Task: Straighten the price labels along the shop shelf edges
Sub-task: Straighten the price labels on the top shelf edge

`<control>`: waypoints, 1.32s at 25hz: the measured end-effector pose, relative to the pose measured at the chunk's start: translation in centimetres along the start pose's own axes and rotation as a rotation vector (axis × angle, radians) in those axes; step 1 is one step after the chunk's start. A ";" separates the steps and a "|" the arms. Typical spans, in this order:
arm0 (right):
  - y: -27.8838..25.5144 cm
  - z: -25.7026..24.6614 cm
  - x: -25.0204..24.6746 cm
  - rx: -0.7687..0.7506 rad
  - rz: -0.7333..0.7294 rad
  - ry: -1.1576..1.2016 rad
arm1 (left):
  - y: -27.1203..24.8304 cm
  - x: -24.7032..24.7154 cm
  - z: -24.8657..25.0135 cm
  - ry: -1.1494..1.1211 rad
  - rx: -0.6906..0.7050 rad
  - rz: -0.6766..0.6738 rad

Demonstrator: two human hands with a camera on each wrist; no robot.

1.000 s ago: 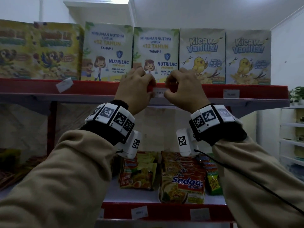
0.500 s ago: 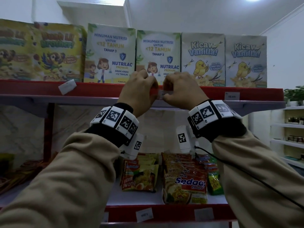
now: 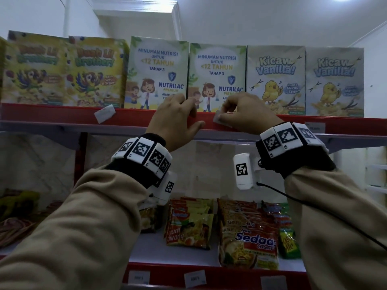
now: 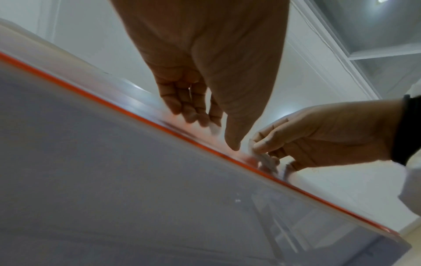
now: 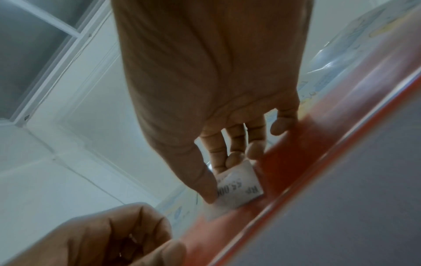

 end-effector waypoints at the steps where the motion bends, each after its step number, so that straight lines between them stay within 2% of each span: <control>1: 0.1 0.0 -0.4 -0.003 0.018 0.049 | 0.0 0.0 -0.2 -0.028 -0.008 0.003; 4: 0.3 -0.1 -2.0 0.002 0.148 0.233 | 0.4 -0.4 -0.8 -0.129 -0.034 0.027; 6: 0.2 -0.3 -2.2 0.033 0.222 0.436 | 0.6 -0.4 -1.1 -0.189 -0.052 0.034; 10: -0.4 -1.1 0.3 0.116 0.185 0.926 | 0.4 -0.7 -1.3 -0.288 -0.077 0.077; 12: -0.6 -1.6 1.3 0.131 0.156 1.039 | 0.3 -1.0 -1.4 -0.325 -0.087 0.113; 14: -0.6 -2.0 1.9 0.121 0.134 0.969 | 0.5 -1.0 -1.5 -0.332 -0.095 0.134; 18: -0.3 -3.6 0.4 -0.032 0.229 0.475 | 0.5 -0.8 -1.7 -0.282 -0.088 0.118; 20: -0.1 -4.6 -0.3 -0.090 0.273 0.308 | 0.3 -1.1 -1.7 -0.232 -0.044 0.075; 23: -0.1 -4.0 -1.2 -0.053 0.391 0.322 | -0.1 -1.6 -1.9 -0.132 0.032 0.000; 25: 0.0 -3.8 -1.2 -0.026 0.444 0.348 | -0.4 -2.0 -2.6 -0.073 0.025 -0.021; 27: 0.4 -4.7 -0.2 -0.039 0.405 0.354 | -0.7 -2.5 -3.6 -0.057 -0.003 -0.020; 33: 1.4 -5.9 1.6 -0.092 0.168 0.269 | -0.7 -2.9 -4.7 -0.173 -0.058 0.032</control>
Point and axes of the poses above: each hand's wrist, its own y-axis towards the middle knuckle, its own x-axis out of the palm, z = x × y, the point moved 9 cm from there along y, towards the middle knuckle, and after that the axes turned 5 degrees about -y, right-handed, at the moved point
